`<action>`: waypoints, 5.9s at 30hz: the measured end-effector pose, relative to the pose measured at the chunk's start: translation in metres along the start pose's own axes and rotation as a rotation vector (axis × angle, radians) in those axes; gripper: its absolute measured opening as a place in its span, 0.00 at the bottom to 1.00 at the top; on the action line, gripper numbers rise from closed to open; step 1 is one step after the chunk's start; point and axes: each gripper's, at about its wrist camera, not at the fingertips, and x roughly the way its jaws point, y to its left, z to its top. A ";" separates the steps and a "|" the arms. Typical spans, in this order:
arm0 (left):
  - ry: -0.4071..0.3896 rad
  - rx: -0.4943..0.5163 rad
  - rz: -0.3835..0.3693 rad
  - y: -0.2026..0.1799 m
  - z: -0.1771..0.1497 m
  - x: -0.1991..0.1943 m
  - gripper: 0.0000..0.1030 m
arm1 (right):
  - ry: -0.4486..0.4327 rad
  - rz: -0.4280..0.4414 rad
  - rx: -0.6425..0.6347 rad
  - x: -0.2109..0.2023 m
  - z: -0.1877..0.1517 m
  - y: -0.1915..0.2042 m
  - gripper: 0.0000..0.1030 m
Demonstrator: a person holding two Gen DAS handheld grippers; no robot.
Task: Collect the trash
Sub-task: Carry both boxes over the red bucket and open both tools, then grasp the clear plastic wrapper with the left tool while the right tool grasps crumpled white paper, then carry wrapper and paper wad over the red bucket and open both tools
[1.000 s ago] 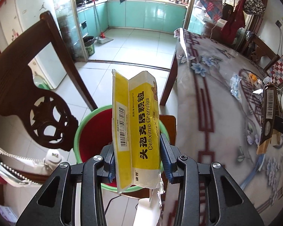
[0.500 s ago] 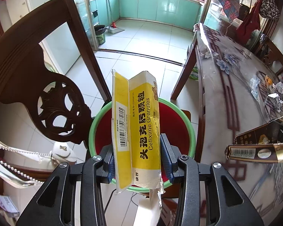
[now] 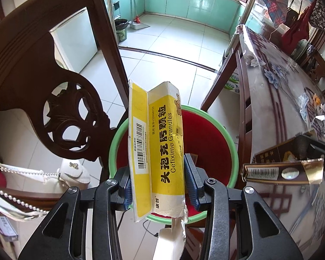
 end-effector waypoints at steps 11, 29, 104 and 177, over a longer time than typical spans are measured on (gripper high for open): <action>0.050 0.009 -0.008 0.003 -0.004 0.013 0.40 | 0.009 0.001 -0.041 0.019 0.012 0.008 0.05; -0.020 -0.052 0.013 0.011 0.003 -0.005 0.61 | -0.028 0.051 -0.052 -0.002 0.007 0.003 0.27; -0.093 0.204 -0.059 -0.375 0.051 0.007 0.04 | -0.149 -0.194 0.279 -0.190 -0.067 -0.415 0.26; -0.149 0.005 0.011 -0.052 0.006 -0.063 0.04 | -0.100 -0.158 -0.077 -0.101 -0.035 -0.045 0.26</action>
